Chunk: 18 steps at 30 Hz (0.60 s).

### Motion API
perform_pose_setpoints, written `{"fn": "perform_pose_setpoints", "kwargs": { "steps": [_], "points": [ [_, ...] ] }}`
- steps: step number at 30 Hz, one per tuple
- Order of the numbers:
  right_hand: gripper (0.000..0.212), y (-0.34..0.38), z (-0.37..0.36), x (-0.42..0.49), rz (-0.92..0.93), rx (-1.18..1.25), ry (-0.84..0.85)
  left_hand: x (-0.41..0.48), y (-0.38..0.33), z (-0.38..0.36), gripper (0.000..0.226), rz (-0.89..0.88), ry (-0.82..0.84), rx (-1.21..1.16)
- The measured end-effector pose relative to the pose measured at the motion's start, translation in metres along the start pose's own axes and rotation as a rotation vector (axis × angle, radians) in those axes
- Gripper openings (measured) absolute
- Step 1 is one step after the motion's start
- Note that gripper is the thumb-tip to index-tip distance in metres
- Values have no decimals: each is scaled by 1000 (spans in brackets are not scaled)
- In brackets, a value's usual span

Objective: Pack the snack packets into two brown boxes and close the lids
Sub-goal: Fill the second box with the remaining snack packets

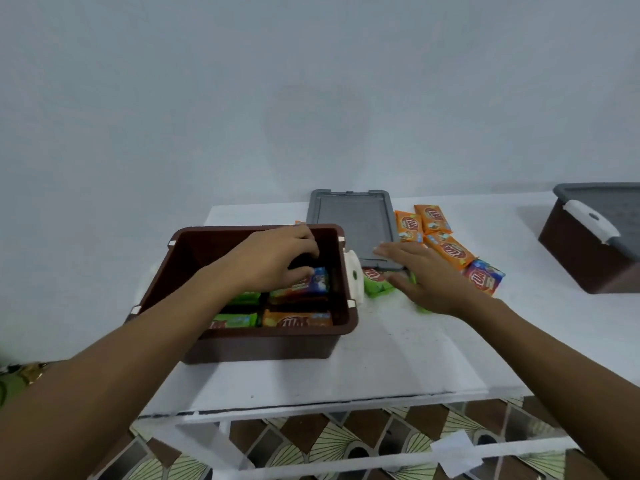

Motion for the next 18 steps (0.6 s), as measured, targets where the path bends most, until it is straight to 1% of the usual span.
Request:
{"fn": "perform_pose_setpoints", "kwargs": {
  "steps": [3,5,7,8,11,14,16,18],
  "points": [
    [53,-67,-2,-25,-217,-136,-25,26,-30,3,31,-3,-3,-4],
    [59,-112,-7,-50,-337,-223,30,45,-52,5,29,8,-14,-24],
    [65,-141,-12,-75,-351,-243,100,65,-75,4,30,28,-6,-64],
    [67,-149,-13,-83,-328,-219,91,75,-87,1,31,32,11,-88],
    [66,-161,-9,-91,-312,-102,13,110,-123,-22,35,48,119,-134],
    [75,-171,-12,-96,-381,9,-107,143,-157,-62,50,137,225,-132],
    [83,-178,-19,-101,-407,-1,-197,156,-174,-95,61,229,224,-121],
    [88,-180,-22,-102,-451,6,-229,157,-186,-127,66,325,166,-154]
  ]
}}
Point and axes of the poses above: each hand's wrist, its own x-axis towards the middle knuckle, its own z-axis out of the back of the hand, y = z × x, the point moved 1 cm from there along x, towards the middle knuckle, and after that the axes turned 4 degrees about -z, right-handed, at the moved point
